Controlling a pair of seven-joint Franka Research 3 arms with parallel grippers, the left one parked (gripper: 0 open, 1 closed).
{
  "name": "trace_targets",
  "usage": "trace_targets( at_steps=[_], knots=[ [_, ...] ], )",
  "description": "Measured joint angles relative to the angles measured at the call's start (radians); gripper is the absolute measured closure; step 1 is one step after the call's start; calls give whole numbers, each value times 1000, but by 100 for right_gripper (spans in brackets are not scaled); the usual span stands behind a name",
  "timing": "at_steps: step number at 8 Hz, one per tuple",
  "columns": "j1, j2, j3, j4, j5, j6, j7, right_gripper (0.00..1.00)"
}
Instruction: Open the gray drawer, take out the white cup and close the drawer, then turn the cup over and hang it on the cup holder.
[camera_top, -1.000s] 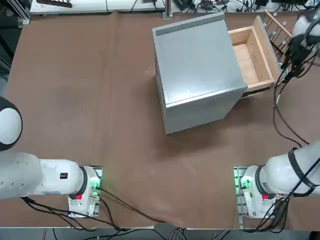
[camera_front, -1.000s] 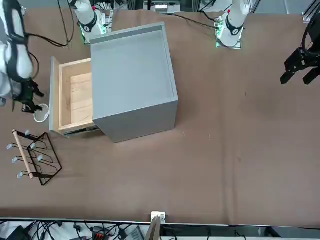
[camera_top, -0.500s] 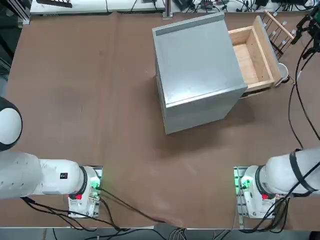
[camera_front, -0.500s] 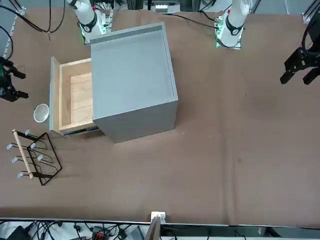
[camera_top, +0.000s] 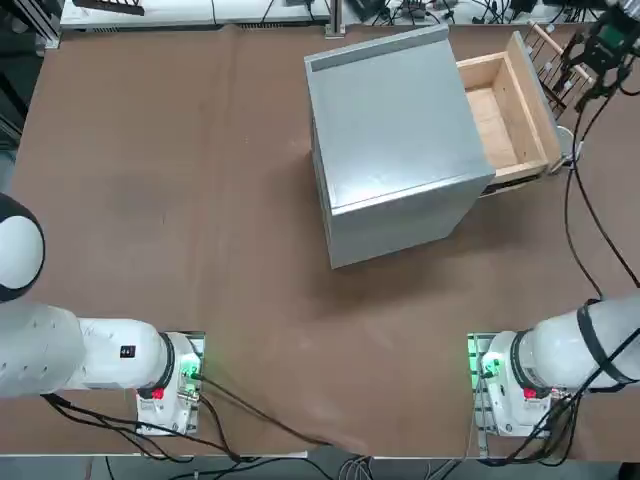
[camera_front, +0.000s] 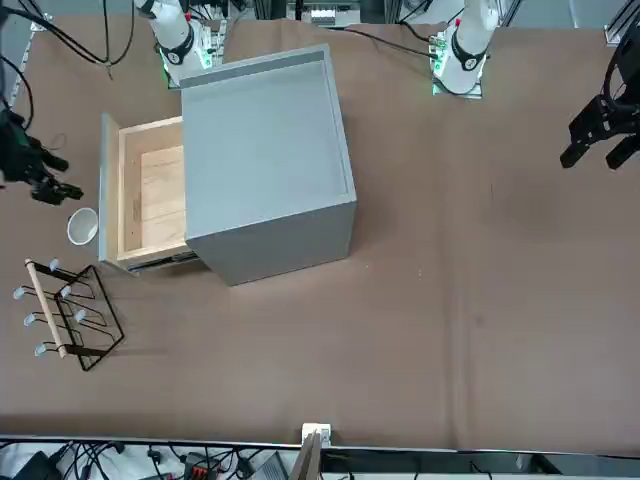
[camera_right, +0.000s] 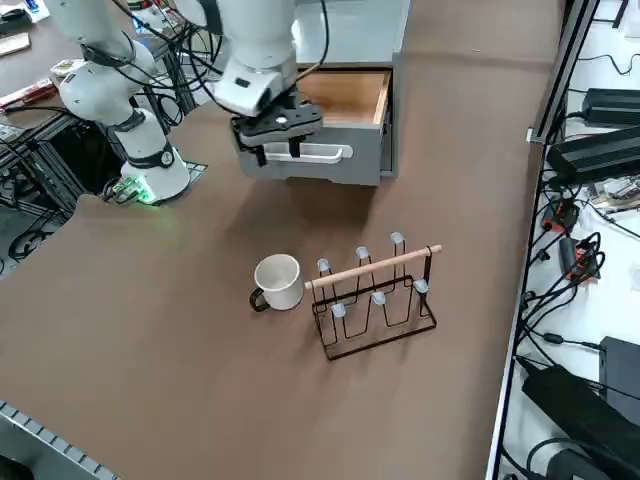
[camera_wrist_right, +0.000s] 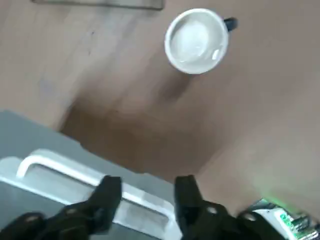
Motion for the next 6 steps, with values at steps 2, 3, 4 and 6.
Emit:
trace_targets(
  at_steps=[2,3,4,6],
  knots=[
    [32,12,0,-4,0,11,-42,83],
    [38,14,0,-11,0,22,-66,88],
    [43,13,0,-17,0,32,-84,90],
    [65,13,0,-18,50,35,-92,93]
  ],
)
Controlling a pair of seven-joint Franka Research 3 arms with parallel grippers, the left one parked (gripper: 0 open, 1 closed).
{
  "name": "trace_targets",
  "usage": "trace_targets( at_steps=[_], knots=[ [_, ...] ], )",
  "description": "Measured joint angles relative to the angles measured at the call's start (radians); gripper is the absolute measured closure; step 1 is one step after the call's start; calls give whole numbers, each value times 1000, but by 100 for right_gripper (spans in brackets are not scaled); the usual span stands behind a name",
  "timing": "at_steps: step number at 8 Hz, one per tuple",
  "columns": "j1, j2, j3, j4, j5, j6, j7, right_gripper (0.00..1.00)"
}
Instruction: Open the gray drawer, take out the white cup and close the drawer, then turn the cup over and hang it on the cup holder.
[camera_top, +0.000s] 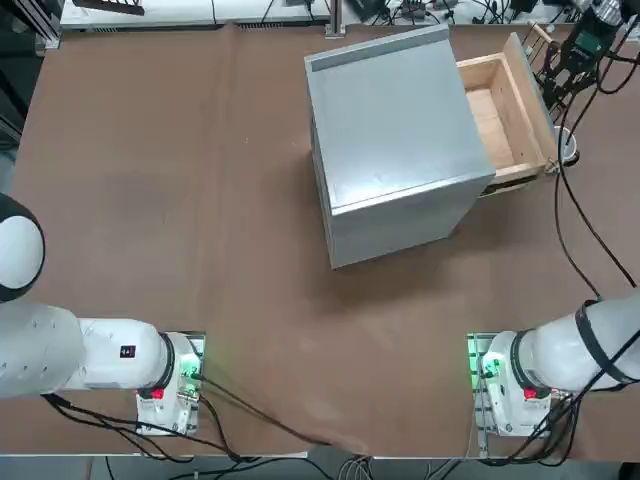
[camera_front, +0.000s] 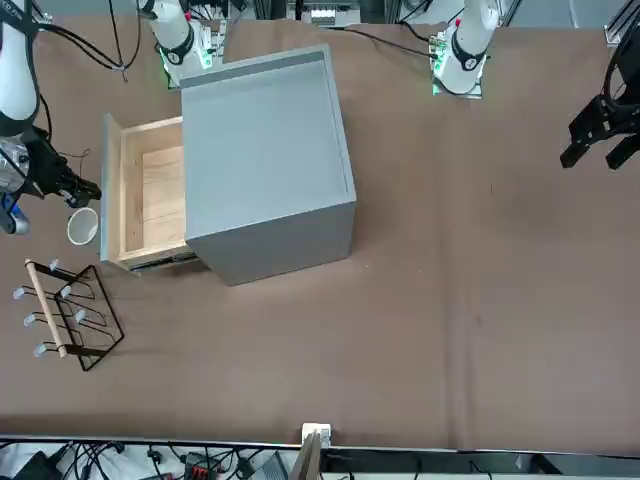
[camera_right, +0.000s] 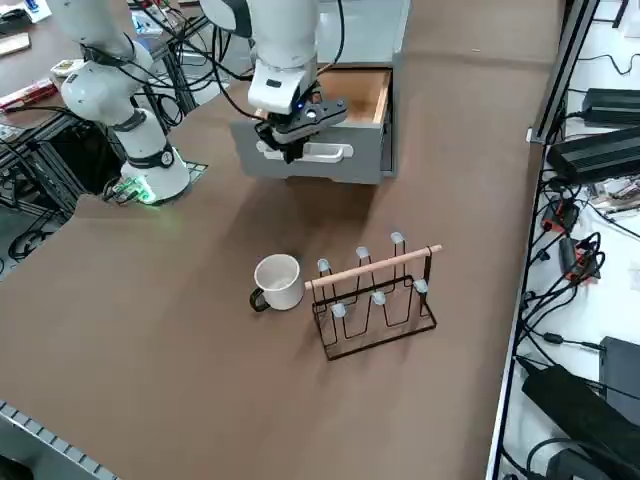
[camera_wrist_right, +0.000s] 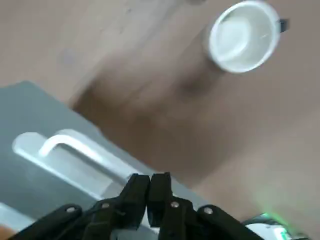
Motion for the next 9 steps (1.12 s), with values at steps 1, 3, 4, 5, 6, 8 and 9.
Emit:
trace_targets(
  at_steps=[1,3,4,5,6,8,9],
  knots=[
    [13,0,0,-2,51,0,0,94],
    [59,-3,0,-18,116,9,0,96],
    [85,-10,0,-34,155,13,0,96],
    [117,-20,0,-50,186,14,1,96],
    [154,-27,1,-62,200,19,16,96],
    [218,-34,1,-70,203,31,70,97],
    [248,-36,1,-72,203,34,100,97]
  ],
)
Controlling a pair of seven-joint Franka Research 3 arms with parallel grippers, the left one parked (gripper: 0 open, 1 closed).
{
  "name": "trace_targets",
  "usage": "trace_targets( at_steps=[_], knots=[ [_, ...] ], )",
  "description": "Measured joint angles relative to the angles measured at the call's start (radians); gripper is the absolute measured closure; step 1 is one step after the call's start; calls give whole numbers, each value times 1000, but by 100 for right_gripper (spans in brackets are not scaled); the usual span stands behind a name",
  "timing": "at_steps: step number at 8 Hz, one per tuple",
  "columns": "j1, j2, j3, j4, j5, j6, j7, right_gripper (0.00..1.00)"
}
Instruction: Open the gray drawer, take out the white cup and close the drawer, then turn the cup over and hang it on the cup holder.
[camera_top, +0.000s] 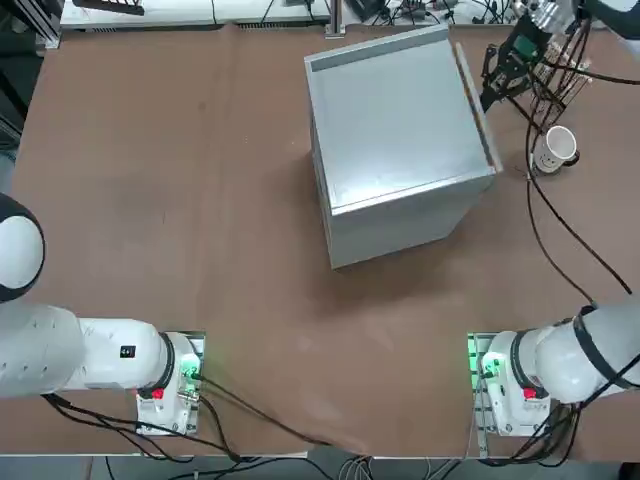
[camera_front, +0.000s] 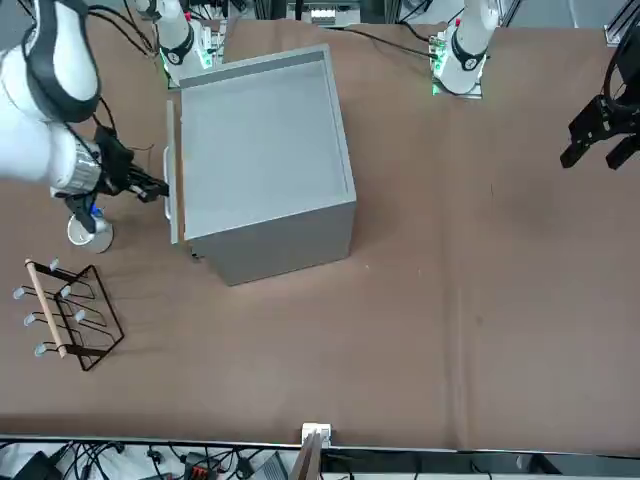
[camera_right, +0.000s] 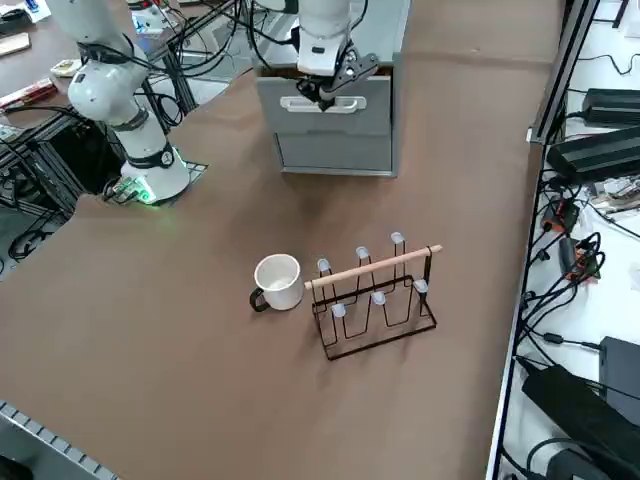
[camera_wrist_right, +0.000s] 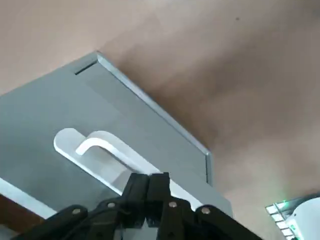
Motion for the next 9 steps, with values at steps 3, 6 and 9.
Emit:
trace_targets(
  at_steps=[3,6,9],
  knots=[
    [58,-1,-2,-10,55,13,76,97],
    [68,-10,-5,-13,70,21,97,97],
    [58,-56,-11,17,-24,35,80,97]
  ],
)
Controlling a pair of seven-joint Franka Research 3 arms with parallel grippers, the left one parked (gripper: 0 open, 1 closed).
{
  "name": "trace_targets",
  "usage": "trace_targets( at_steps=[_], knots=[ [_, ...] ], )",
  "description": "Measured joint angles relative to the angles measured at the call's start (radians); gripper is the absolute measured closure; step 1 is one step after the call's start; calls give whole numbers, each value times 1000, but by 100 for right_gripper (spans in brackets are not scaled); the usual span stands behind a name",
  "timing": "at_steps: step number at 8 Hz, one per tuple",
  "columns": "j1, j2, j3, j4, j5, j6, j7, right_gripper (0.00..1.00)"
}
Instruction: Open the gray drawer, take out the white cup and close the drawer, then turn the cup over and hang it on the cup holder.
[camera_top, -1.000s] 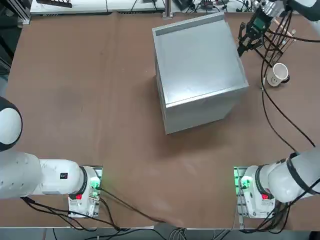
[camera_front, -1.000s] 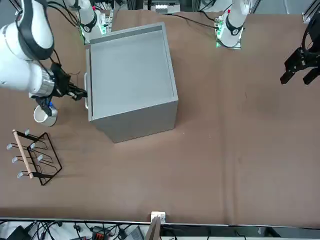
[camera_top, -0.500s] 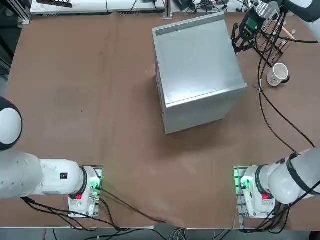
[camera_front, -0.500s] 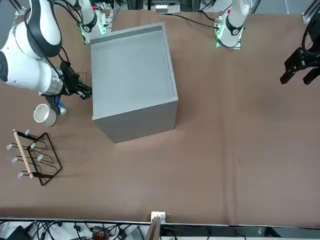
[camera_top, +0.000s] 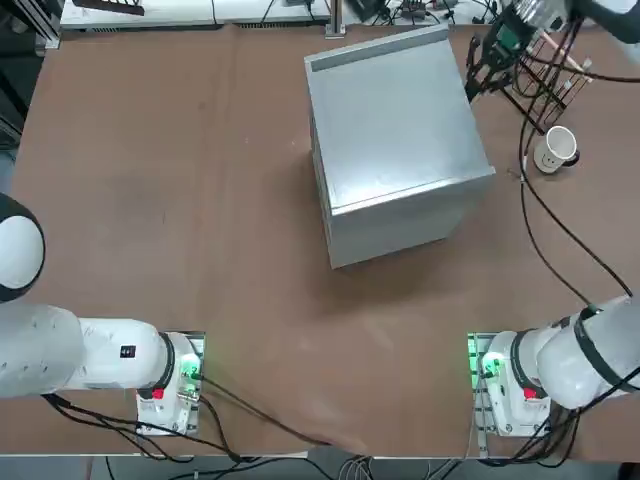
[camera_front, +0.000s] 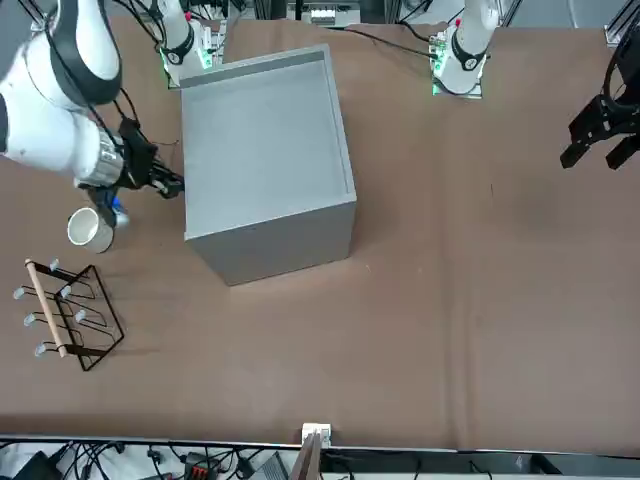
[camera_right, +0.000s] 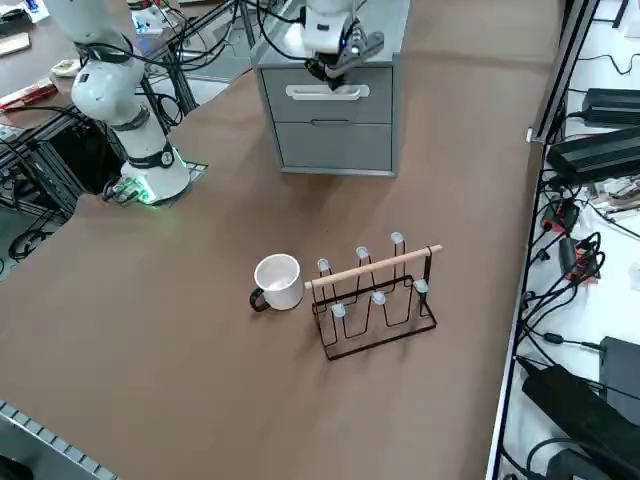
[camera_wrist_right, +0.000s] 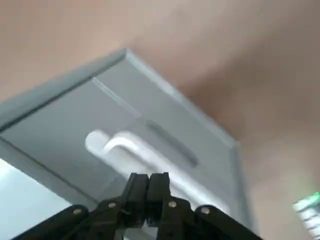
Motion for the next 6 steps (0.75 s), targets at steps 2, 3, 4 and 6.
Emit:
trace_targets(
  at_steps=[2,3,4,6],
  knots=[
    [-50,-45,-21,97,-222,-151,-206,94],
    [-103,-54,-42,143,-258,-218,-371,93],
    [-176,-56,-64,166,-276,-251,-557,92],
    [-319,-44,-87,165,-324,-250,-939,87]
  ],
)
